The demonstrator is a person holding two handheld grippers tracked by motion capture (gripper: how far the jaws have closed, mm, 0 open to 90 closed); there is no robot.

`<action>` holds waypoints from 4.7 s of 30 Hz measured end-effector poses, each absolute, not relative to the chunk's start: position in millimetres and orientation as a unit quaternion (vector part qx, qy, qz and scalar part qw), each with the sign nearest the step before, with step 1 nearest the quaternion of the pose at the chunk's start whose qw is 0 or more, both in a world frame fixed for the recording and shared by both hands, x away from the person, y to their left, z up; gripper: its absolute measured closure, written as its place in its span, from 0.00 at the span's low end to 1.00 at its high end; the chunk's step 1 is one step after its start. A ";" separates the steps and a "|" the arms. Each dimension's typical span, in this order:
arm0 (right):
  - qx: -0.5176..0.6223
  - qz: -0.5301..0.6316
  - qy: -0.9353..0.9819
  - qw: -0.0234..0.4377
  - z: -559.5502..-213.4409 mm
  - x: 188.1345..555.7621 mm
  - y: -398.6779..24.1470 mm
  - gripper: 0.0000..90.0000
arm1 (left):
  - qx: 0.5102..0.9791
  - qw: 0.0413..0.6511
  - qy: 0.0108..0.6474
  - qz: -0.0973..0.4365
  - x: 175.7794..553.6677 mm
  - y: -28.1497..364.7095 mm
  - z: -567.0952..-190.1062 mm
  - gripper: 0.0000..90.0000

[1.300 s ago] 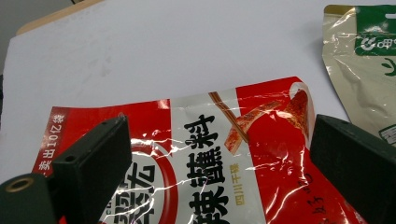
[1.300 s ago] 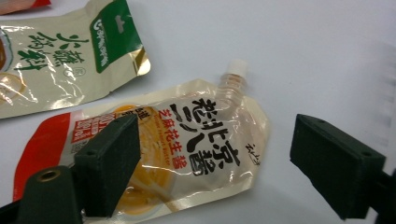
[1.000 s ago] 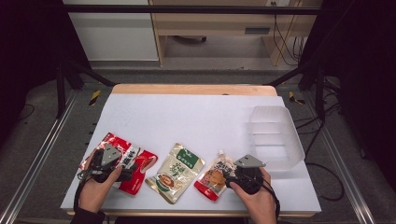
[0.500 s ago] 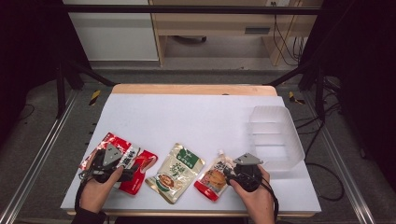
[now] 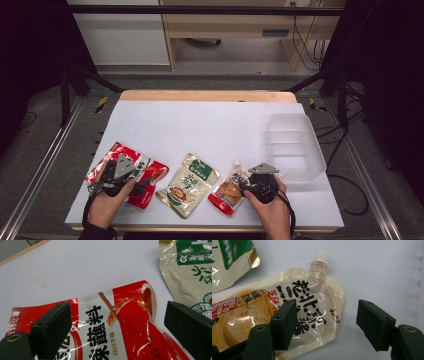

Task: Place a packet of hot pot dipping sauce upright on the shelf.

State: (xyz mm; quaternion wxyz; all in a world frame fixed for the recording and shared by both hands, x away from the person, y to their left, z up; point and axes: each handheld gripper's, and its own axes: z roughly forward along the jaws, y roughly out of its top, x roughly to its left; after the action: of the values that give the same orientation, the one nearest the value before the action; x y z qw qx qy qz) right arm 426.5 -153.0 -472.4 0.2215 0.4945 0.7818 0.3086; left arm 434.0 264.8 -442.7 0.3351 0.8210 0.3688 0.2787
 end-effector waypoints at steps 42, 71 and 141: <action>0.510 0.325 0.776 0.180 -475.1 423.6 -156.4 0.96 | 0.830 0.330 0.357 0.273 433.4 261.6 -442.7 0.09; 0.382 0.374 0.813 0.229 -390.5 448.2 -143.8 1.00 | 0.829 0.368 0.343 0.244 431.9 259.7 -437.3 0.10; 0.228 0.490 0.827 0.152 -341.7 456.1 -83.7 1.00 | 0.889 0.416 0.153 0.109 491.5 166.5 -335.5 0.77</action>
State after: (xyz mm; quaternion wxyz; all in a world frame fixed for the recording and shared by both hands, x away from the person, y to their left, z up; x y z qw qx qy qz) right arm 456.1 -83.7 -341.7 0.1517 0.2279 0.8273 0.4905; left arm 491.5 166.5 -335.5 0.4163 0.8895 0.1532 0.1095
